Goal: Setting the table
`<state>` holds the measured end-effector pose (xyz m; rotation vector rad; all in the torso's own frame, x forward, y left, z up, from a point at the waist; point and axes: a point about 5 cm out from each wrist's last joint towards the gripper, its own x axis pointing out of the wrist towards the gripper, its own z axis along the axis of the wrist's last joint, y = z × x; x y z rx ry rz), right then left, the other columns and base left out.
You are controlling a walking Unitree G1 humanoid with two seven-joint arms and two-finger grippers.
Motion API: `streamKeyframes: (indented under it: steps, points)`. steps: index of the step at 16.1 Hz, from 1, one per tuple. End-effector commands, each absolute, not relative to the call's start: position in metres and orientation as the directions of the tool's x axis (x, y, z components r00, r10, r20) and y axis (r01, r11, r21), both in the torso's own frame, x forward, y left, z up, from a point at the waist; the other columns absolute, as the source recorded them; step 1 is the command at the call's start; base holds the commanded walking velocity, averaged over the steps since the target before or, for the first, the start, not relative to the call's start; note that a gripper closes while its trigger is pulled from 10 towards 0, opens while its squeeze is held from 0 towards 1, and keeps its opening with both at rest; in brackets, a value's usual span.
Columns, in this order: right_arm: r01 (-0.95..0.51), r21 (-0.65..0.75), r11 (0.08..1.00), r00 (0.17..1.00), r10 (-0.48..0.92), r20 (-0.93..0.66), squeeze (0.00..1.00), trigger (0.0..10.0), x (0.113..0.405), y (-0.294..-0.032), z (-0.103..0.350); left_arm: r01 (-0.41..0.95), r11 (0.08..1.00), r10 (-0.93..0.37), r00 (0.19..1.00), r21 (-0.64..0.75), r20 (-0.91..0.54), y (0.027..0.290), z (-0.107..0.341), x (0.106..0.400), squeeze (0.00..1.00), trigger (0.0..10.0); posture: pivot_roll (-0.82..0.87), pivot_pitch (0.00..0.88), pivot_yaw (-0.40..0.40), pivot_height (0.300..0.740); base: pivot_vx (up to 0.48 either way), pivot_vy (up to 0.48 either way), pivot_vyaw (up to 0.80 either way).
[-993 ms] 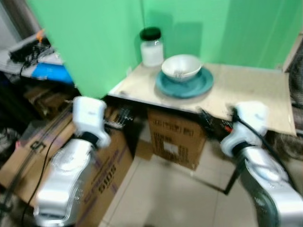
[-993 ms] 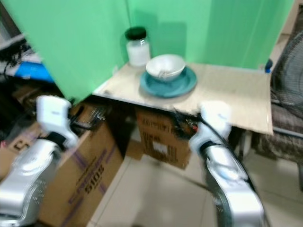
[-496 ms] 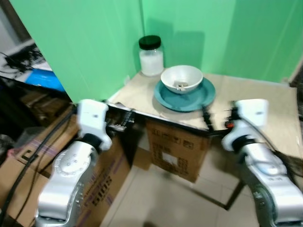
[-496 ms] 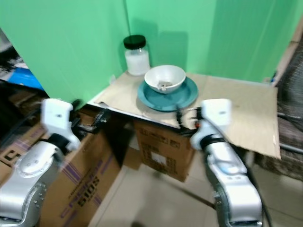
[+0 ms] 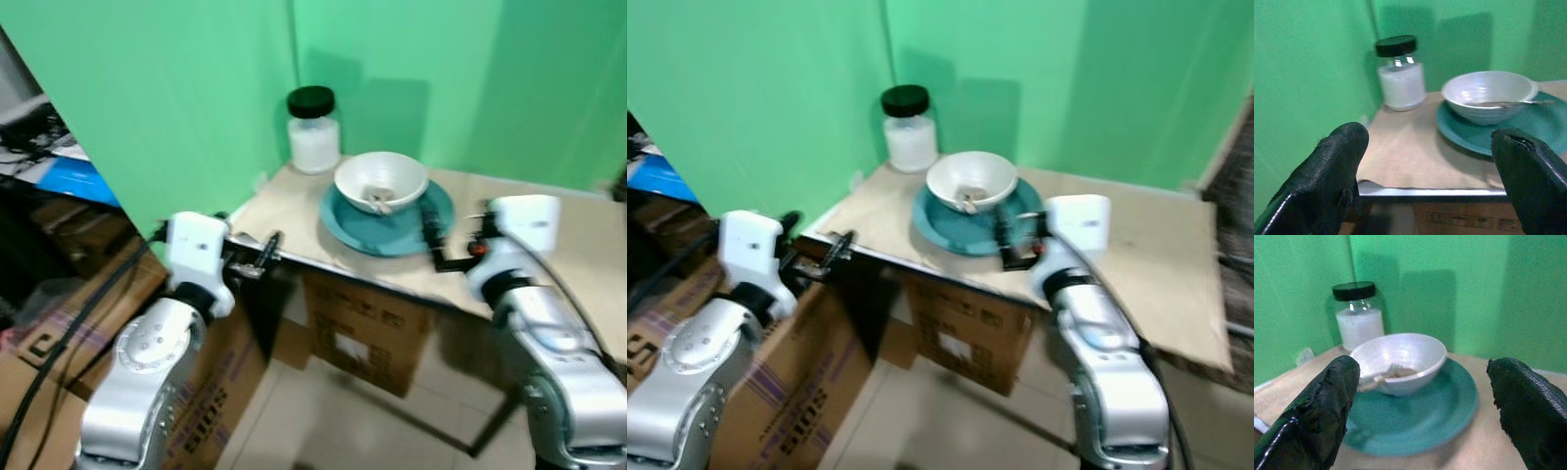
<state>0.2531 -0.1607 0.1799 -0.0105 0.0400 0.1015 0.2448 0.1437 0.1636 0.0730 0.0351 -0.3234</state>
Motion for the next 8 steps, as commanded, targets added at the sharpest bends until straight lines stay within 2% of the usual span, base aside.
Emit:
streamKeyframes:
  steps: [1,6,8]
  points:
    - [-0.148,0.014,0.989,0.988,0.149,-0.03,1.0,10.0,0.2556,-0.1493,0.1833,0.291,0.953,-0.288,0.956,0.087,-0.049,0.1523,0.165,0.2453,0.66,10.0,-0.01,0.0,0.084,0.74,0.341,0.0,0.0]
    - [-0.142,0.011,0.99,0.988,0.142,-0.058,1.0,10.0,0.2621,-0.1527,0.1819,0.29,0.953,-0.288,0.957,0.088,-0.031,0.1488,0.166,0.2517,0.66,10.0,-0.03,0.0,0.058,0.74,0.343,0.0,0.0]
    - [-0.196,-0.037,0.98,0.979,0.193,-0.062,1.0,10.0,0.2632,-0.1499,0.1862,0.27,0.96,-0.27,0.963,0.075,-0.013,0.1474,0.167,0.2553,0.66,10.0,-0.06,0.0,0.047,0.74,0.339,0.0,0.0]
